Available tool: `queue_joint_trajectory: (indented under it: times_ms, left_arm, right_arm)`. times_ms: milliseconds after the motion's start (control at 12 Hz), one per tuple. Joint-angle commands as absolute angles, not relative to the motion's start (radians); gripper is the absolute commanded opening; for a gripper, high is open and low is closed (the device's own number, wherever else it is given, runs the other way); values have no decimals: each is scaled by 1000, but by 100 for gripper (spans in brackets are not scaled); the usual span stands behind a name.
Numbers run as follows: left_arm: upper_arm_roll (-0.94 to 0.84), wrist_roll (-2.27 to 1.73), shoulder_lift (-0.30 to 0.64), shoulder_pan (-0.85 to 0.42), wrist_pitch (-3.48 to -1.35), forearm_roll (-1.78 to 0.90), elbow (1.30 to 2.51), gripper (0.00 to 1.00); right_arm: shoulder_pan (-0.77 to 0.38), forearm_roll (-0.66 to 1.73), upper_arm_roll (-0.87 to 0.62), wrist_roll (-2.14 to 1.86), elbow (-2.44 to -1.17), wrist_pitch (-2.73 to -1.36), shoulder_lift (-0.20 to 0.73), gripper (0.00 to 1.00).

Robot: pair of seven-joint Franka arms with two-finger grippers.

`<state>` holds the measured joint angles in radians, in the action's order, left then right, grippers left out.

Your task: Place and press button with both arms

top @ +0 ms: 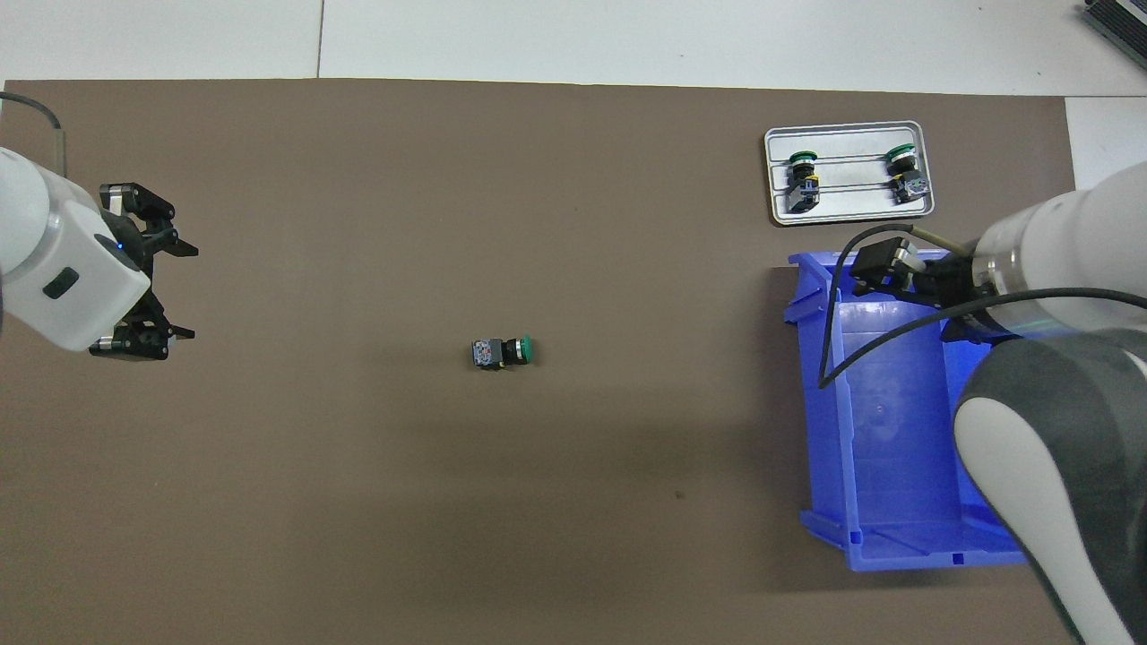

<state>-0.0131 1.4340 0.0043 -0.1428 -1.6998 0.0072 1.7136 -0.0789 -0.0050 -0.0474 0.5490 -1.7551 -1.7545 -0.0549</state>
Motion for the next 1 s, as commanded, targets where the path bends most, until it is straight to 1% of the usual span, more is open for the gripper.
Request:
queue_joint_trajectory:
  times_ms: [0,166,333,499,748,915]
  left_arm:
    - [-2,1416,-63,-189,-1811,-4,1834,74]
    - [-2,1321,-87,-244,-1948,-17,1926,73]
    - [-2,1251,-78,-322,-2047,-17,1971,73]
    - [-2,1149,-36,-395,-2084,-17,1980,73]
    - [-2,1002,37,-491,-2195,-17,1999,73]
    - [-2,945,49,-508,-2304,-17,2046,74]
  right_arm:
    - [-48,14,-57,413,-1655,-1692,-31,100]
    - [-25,-2,-57,307,-1580,-1637,1,100]
    - [0,-35,-57,176,-1525,-1582,21,100]
    - [-15,-46,-58,97,-1545,-1539,17,100]
    - [-14,-58,-58,89,-1552,-1555,15,100]
    - [-8,-66,-60,92,-1552,-1560,15,100]
